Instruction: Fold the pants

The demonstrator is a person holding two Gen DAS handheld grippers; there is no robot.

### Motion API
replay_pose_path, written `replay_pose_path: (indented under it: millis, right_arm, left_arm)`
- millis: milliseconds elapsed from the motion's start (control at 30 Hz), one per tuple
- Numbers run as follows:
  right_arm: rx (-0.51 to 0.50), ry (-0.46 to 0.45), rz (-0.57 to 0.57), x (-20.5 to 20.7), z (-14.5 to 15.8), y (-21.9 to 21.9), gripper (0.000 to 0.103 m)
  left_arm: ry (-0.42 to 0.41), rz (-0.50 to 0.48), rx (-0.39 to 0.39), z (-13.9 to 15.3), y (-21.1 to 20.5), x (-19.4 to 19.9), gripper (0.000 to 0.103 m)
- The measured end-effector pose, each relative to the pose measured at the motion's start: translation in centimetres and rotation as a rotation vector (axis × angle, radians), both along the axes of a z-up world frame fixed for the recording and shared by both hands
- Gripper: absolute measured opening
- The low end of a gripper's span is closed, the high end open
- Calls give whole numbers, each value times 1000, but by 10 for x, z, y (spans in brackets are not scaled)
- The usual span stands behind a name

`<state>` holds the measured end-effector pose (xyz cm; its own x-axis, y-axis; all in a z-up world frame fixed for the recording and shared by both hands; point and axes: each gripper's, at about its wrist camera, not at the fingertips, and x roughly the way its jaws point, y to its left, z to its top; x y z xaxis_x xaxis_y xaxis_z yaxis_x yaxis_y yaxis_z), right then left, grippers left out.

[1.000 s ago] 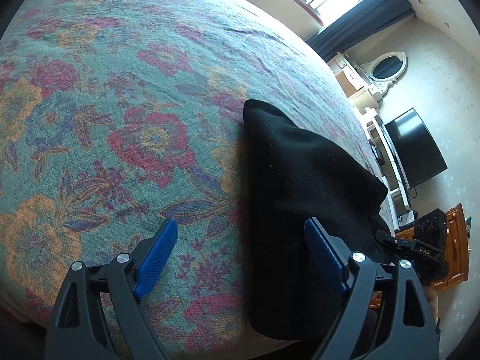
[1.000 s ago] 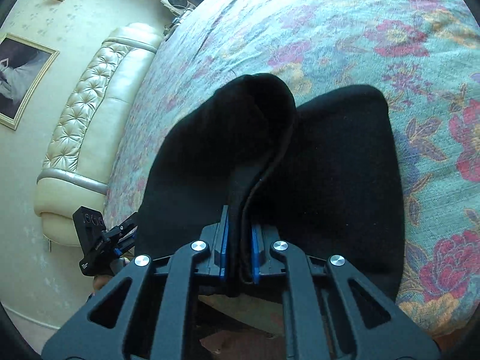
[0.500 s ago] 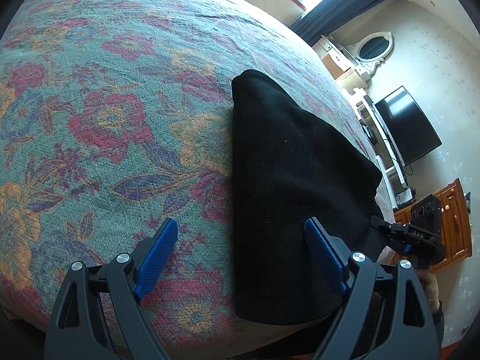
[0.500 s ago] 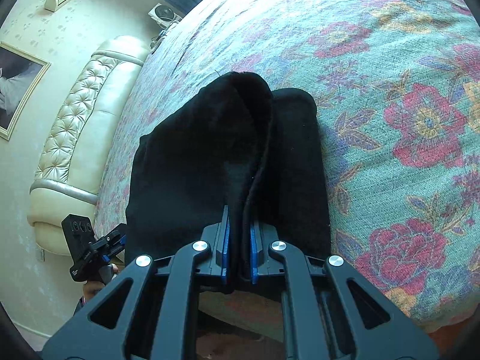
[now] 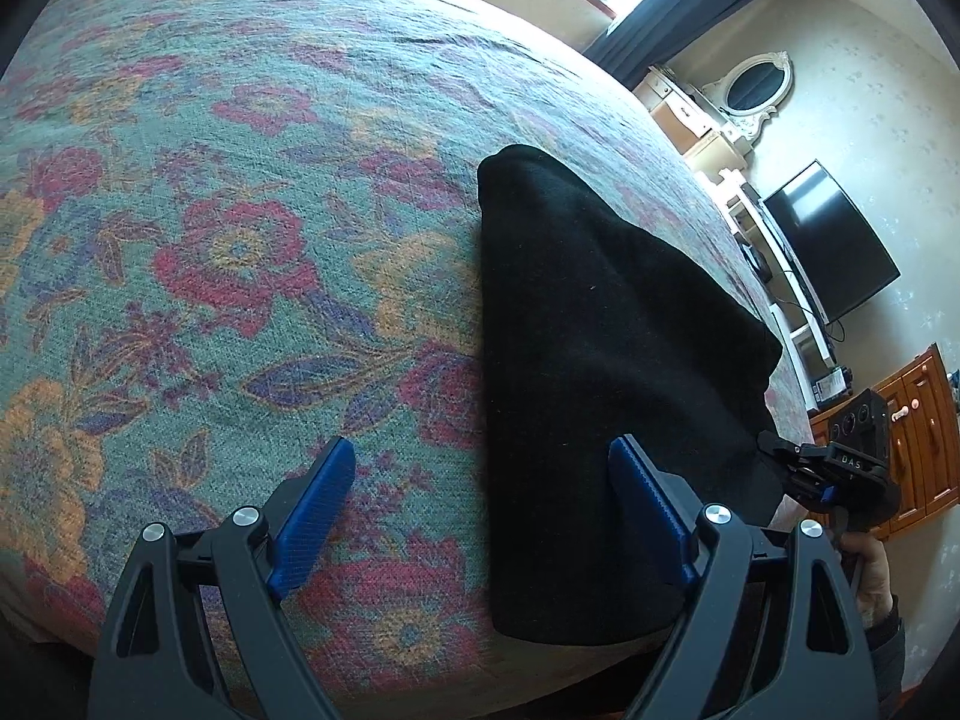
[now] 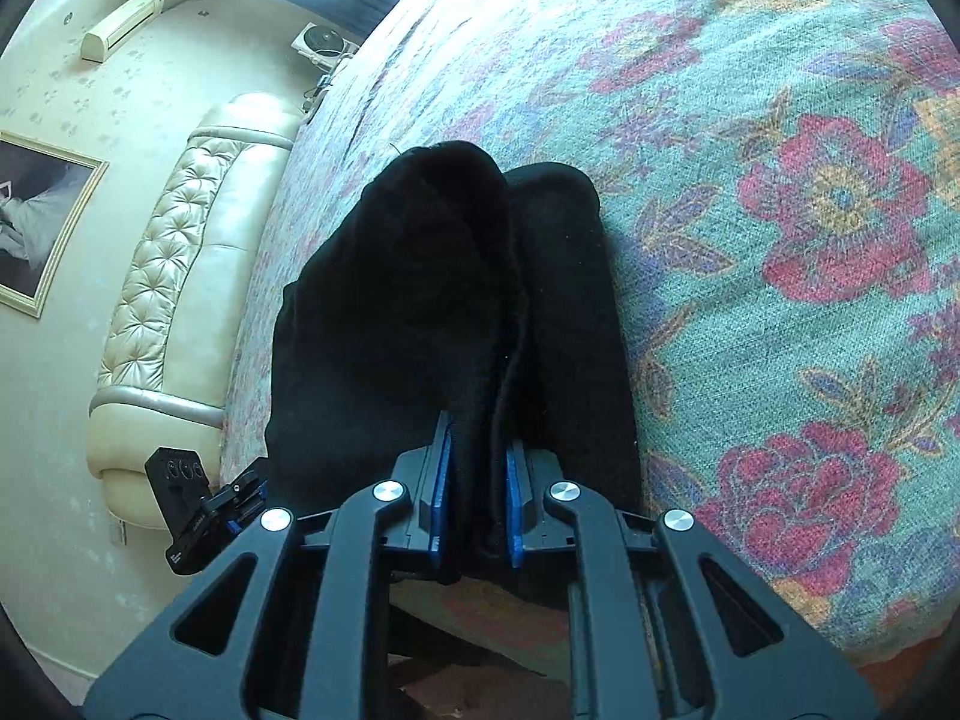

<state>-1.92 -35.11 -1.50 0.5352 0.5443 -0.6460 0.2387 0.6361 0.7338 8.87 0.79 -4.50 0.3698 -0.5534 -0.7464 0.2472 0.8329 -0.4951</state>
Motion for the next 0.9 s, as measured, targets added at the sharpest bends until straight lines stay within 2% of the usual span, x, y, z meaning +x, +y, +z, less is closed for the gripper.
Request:
replay_pose_path:
  millis: [33,67,133,167,333,400,500,633,733,900]
  right_arm:
    - [16,-11,0,-2,2,-1,31]
    - [41,-28,-11,-5,3,-4,50]
    - [116,-65,-47,-13,5,-12,76]
    - [154,-79,-54,-16,5,-15,83]
    - [149,-79,-79,-27,5,-20,83]
    - [127,-70,-118,-31,7,-25,92]
    - [78,-45,-152,-38,6,-31,93]
    - [103,17,-131,-39,-16,-22,94]
    - [85,7,-118,-36,-16,-13,100]
    - [156,-15,-90,-29,-19,3,100]
  left_arm:
    - [-4,1,8,2,0,0,85]
    - [-7,0,17,3,0,-1,85]
    - [-11,-3,42,5,0,-4,85]
    - [-12,-4,53,5,0,-6,85]
    - [-1,-5,78,8,0,-15,85]
    - [3,-8,79,8,0,-18,85]
    - [-7,-6,86,7,-2,-20,86]
    - [3,10,87,3,-3,-21,88]
    - [19,28,69,1,-1,-21,88]
    - [49,64,56,-1,5,-23,88]
